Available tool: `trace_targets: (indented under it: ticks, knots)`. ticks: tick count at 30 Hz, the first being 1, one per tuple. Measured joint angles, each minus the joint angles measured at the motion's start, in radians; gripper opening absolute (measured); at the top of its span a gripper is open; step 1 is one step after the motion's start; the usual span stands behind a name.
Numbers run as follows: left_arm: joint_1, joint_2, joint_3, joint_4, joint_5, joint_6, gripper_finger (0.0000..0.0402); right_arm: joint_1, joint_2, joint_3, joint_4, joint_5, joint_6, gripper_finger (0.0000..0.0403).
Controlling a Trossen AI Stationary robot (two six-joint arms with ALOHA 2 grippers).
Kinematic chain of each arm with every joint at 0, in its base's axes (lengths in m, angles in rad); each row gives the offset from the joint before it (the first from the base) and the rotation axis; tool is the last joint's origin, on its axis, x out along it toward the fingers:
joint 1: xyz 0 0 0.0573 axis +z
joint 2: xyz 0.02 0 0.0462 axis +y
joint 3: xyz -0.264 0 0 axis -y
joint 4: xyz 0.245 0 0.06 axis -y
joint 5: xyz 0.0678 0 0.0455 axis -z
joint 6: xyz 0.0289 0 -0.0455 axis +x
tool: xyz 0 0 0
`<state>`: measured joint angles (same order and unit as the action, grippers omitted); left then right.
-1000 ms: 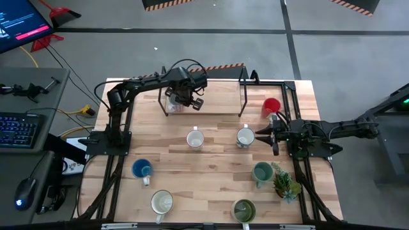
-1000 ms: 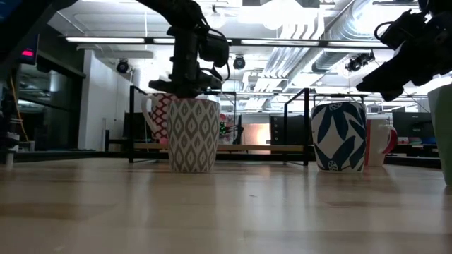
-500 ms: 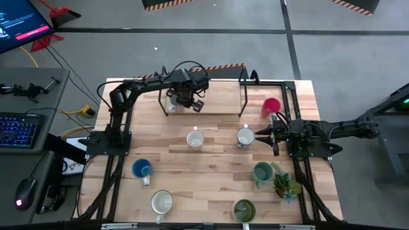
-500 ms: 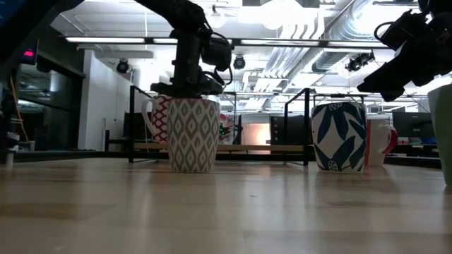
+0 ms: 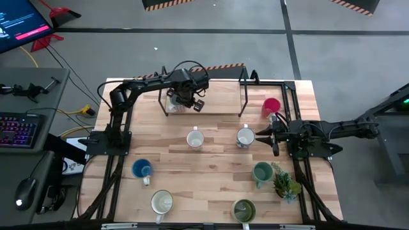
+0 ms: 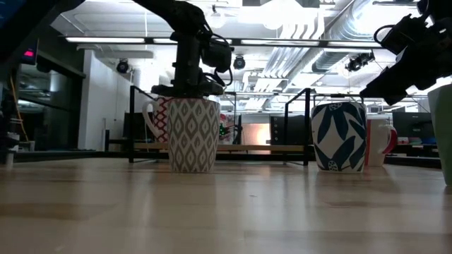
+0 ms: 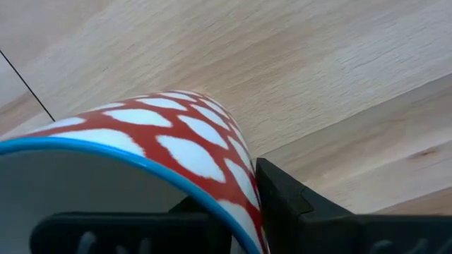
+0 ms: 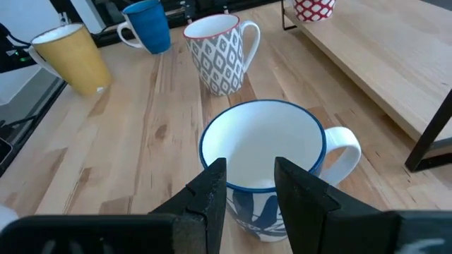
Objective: Place coffee mugs
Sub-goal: Put the red patterned mug on the shelf, then put the blue patterned mug on the shelf
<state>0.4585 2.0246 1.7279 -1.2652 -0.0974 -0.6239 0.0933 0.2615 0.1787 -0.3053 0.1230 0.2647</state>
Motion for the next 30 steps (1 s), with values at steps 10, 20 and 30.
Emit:
trace_targets:
  ticks: [10, 20, 30]
  knots:
    - [0.007, -0.091, 0.001, 0.002, 0.008, 0.005, 0.0049, 0.000, 0.000, 0.000, -0.005, 0.000, -0.002, 0.0108]
    - [0.007, -0.208, 0.001, -0.005, 0.000, 0.019, 0.0049, 0.000, 0.000, 0.000, -0.025, 0.000, 0.007, 0.0108]
    - [-0.109, -0.408, 0.001, -0.002, 0.006, 0.129, 0.0049, 0.000, 0.000, 0.000, -0.032, 0.002, -0.011, 0.0108]
